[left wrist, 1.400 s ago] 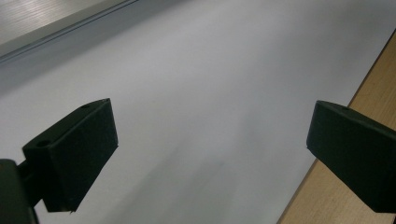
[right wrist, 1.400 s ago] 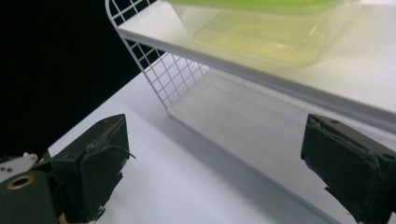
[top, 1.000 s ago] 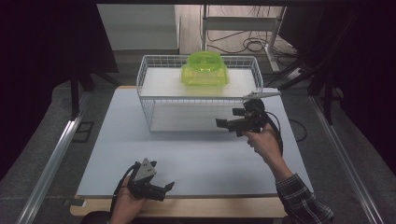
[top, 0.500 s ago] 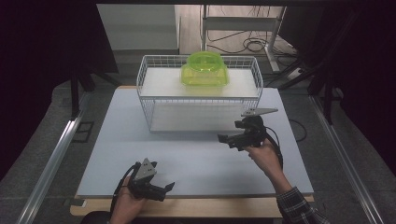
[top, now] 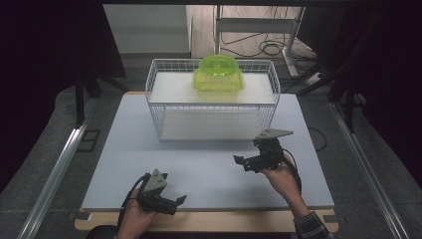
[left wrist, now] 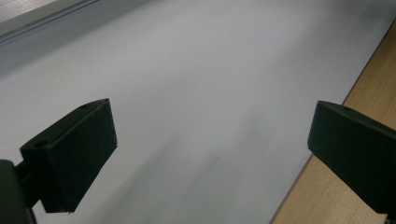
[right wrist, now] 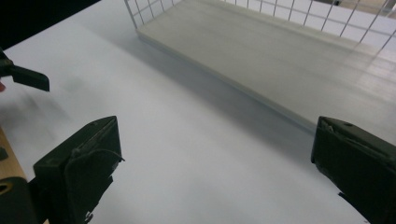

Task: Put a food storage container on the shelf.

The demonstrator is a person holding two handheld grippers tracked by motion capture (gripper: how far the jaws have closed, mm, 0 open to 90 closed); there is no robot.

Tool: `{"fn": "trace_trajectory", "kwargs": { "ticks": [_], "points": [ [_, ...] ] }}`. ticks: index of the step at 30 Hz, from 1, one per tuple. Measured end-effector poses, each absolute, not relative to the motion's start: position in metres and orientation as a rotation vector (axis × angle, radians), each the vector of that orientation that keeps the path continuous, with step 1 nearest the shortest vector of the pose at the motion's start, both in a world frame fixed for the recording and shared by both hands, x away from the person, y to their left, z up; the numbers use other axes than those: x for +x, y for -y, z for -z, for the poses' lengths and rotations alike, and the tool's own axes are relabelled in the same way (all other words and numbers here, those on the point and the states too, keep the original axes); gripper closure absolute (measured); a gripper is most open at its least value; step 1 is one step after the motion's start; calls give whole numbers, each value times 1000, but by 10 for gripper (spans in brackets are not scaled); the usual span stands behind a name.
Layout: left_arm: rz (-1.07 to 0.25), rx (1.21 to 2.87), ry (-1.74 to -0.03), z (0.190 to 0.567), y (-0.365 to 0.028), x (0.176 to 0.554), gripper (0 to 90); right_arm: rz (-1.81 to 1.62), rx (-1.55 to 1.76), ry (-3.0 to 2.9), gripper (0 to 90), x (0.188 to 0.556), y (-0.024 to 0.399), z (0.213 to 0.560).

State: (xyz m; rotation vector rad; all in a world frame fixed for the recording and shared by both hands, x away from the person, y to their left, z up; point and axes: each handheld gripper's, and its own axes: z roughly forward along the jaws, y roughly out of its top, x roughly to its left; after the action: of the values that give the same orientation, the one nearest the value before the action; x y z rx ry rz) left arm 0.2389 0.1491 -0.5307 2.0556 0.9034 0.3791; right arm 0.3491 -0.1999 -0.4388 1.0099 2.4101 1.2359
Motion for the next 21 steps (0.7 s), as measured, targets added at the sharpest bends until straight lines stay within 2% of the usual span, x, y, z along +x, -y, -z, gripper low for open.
{"fn": "trace_trajectory", "kwargs": {
  "ticks": [21],
  "points": [
    [-389, 2081, -898, 532, -147, 239, 12, -1178, 1096, -2376, 17, 329, 229, 478]
  ]
}}
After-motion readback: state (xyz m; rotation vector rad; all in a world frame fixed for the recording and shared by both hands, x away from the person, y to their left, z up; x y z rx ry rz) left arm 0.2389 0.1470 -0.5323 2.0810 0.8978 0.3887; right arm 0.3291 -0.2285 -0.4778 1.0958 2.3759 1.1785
